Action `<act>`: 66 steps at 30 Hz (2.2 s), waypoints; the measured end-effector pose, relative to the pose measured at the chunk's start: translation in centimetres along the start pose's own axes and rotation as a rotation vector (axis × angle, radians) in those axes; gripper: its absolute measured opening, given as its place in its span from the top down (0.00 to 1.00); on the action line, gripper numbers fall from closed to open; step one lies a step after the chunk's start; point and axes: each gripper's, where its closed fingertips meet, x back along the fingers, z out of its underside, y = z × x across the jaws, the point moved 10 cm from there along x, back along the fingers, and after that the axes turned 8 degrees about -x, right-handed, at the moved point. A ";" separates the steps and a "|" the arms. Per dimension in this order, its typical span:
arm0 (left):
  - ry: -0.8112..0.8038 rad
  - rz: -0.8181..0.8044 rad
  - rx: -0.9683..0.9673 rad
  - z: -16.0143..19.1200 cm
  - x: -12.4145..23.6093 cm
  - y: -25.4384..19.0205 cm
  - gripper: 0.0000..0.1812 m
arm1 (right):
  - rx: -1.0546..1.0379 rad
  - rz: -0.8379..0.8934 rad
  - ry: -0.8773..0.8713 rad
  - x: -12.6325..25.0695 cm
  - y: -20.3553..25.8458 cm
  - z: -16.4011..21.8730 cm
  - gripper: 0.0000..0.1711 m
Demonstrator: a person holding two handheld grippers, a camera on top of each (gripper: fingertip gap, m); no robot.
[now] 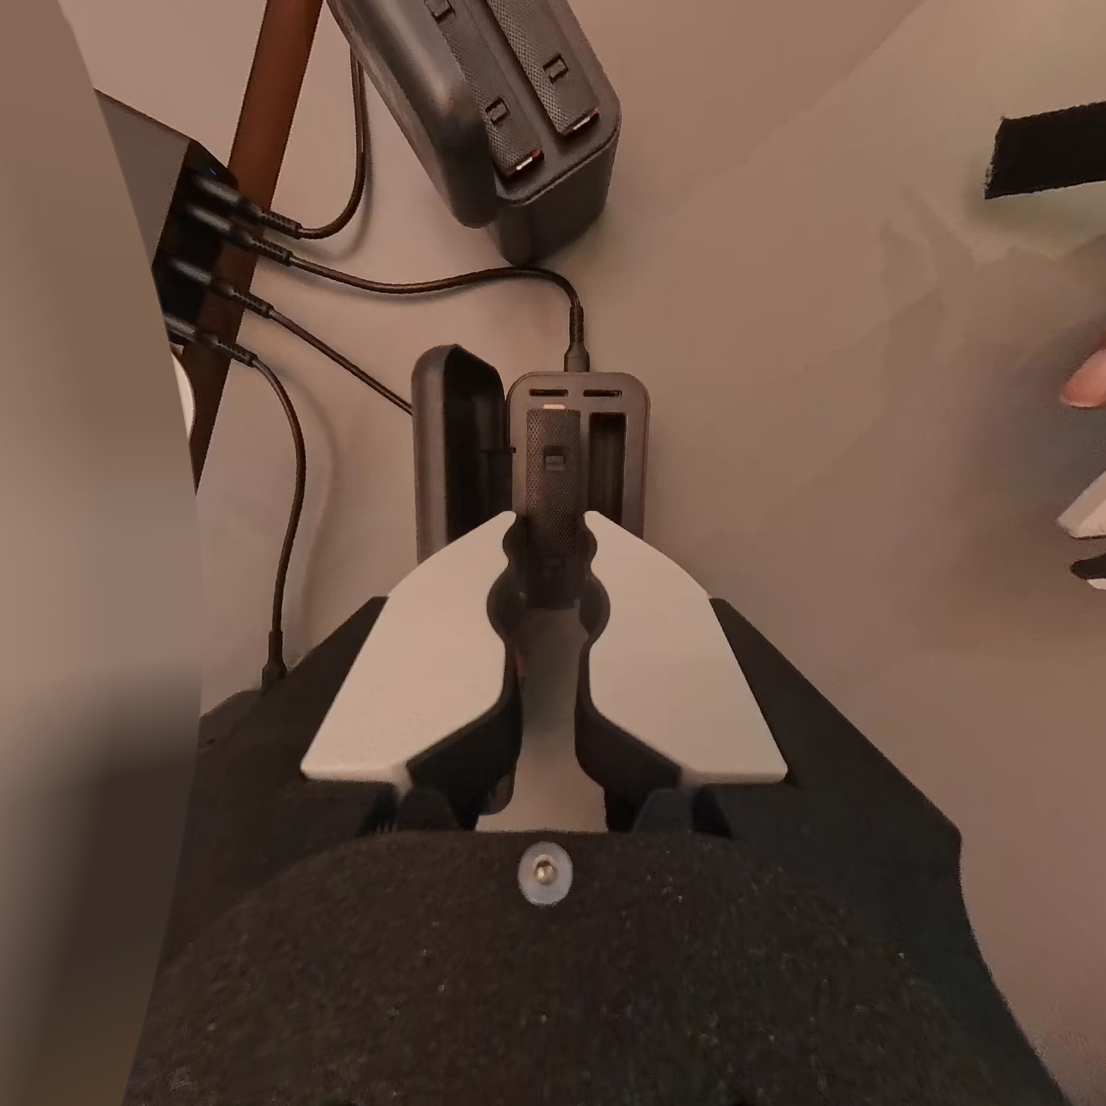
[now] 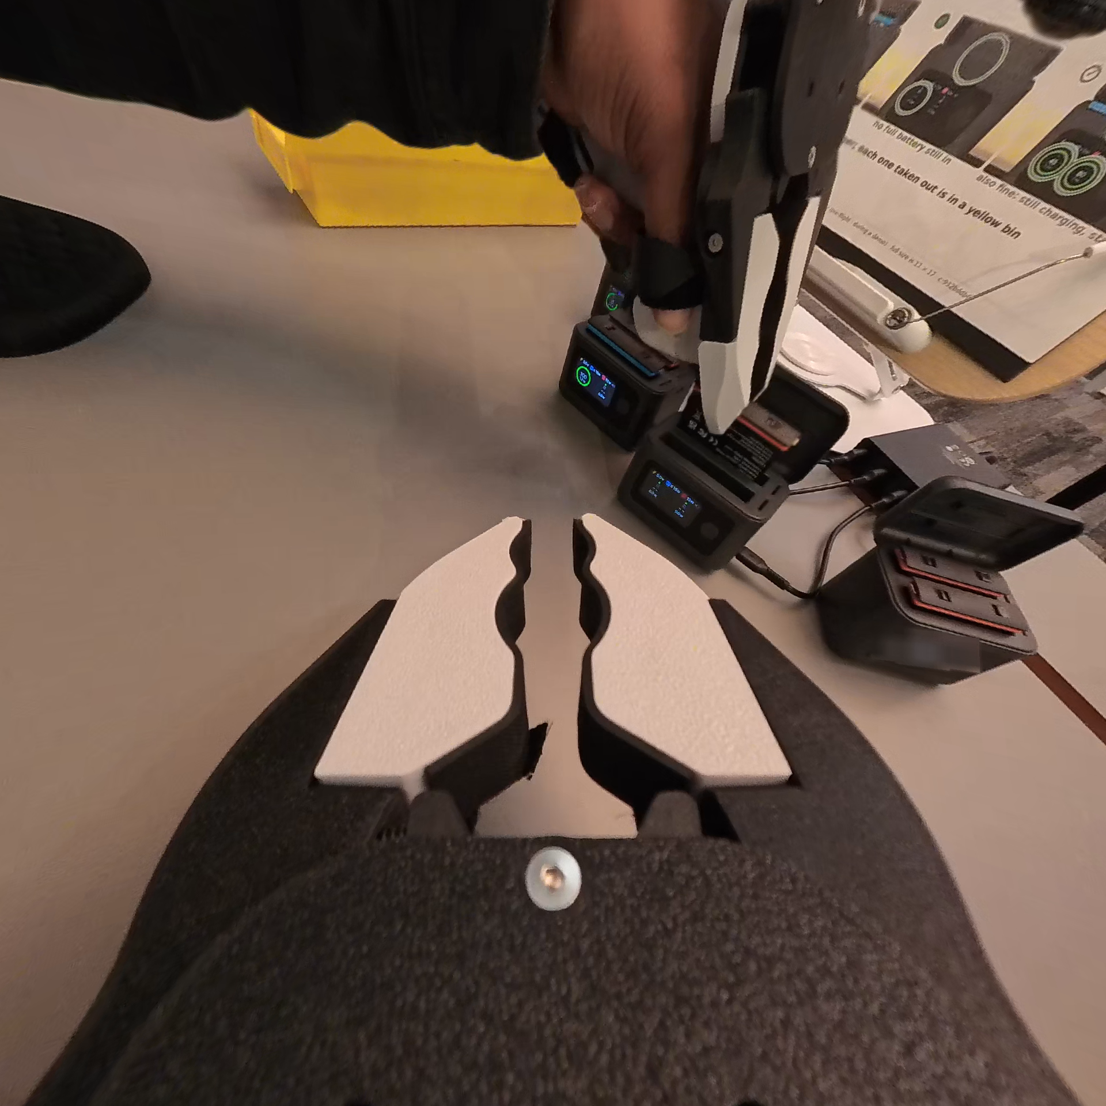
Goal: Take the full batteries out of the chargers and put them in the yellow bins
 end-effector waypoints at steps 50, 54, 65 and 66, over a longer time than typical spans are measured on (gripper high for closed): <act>0.294 -0.141 -0.305 -2.4 -0.7 -1.1 0.91 | 0.016 -0.020 0.034 0.0 0.3 0.0 0.92; 0.424 -0.124 -0.334 -3.2 -1.6 -0.8 0.89 | 0.019 -0.023 0.032 0.2 0.3 -0.1 0.92; 0.326 -0.127 -0.279 -2.9 -1.2 -0.8 0.91 | 0.020 -0.026 0.027 0.3 0.2 -0.1 0.92; 0.282 -0.129 -0.260 -2.7 -1.0 -0.7 0.91 | 0.021 -0.025 0.028 0.3 0.2 -0.1 0.92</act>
